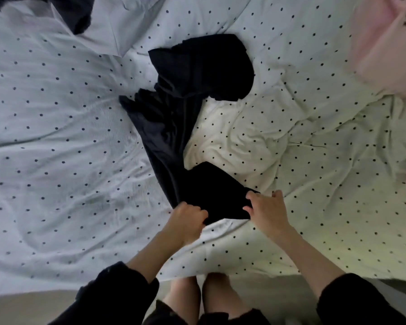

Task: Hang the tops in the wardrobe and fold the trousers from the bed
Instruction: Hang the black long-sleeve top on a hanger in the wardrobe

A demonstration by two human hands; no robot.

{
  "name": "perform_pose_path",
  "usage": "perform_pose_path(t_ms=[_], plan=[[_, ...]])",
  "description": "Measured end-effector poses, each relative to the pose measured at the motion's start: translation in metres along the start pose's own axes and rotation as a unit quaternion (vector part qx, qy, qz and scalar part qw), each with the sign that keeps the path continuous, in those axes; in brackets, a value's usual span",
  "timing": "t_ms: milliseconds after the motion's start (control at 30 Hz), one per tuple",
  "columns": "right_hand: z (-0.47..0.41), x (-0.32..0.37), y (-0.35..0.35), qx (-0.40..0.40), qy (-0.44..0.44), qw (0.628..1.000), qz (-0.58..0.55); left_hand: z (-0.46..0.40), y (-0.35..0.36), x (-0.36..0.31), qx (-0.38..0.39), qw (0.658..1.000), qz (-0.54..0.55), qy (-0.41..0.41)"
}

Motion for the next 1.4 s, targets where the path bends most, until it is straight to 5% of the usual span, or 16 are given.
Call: perform_pose_path(t_ms=[167,300,400,600,667,833,933,1100,1267,1400], plan=[[0.023,-0.049,0.009,0.036,0.089,0.995,0.034,0.008,0.029,-0.049,0.093,0.994,0.042,0.049],[0.035,-0.072,0.035,0.091,0.136,0.986,0.033,0.004,0.028,-0.007,0.051,0.995,-0.085,0.008],[0.033,-0.063,0.039,0.104,0.153,0.983,0.005,0.009,0.031,0.029,0.068,0.996,-0.051,-0.038],[0.013,-0.008,-0.006,-0.047,0.097,0.994,-0.030,0.029,0.076,0.027,0.215,0.964,0.146,-0.058],[-0.005,0.019,-0.017,-0.061,0.044,0.996,-0.049,0.027,0.066,0.022,0.172,0.964,0.197,-0.043],[-0.050,0.085,-0.049,-0.091,-0.065,0.987,-0.118,0.026,-0.020,0.087,-0.168,0.952,0.216,-0.136],[-0.078,0.117,-0.060,-0.092,-0.121,0.983,-0.106,0.014,-0.046,0.127,-0.265,0.928,0.204,-0.164],[-0.119,0.156,-0.067,-0.077,-0.181,0.978,-0.076,-0.029,-0.019,0.168,-0.092,0.964,0.141,-0.205],[-0.125,0.178,-0.060,-0.049,-0.196,0.977,-0.066,0.010,0.001,0.152,-0.148,0.960,0.122,-0.204],[-0.136,0.195,-0.061,-0.051,-0.137,0.988,-0.055,0.027,0.031,0.137,-0.098,0.957,0.211,-0.176]])
Point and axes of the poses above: each hand's wrist, its own z-axis away from the middle knuckle, its own y-axis out of the palm, x = y × z, the point moved 10 cm from there along -z, towards the middle knuckle, and after that the axes turned 8 degrees about x, right-handed, at the moved point
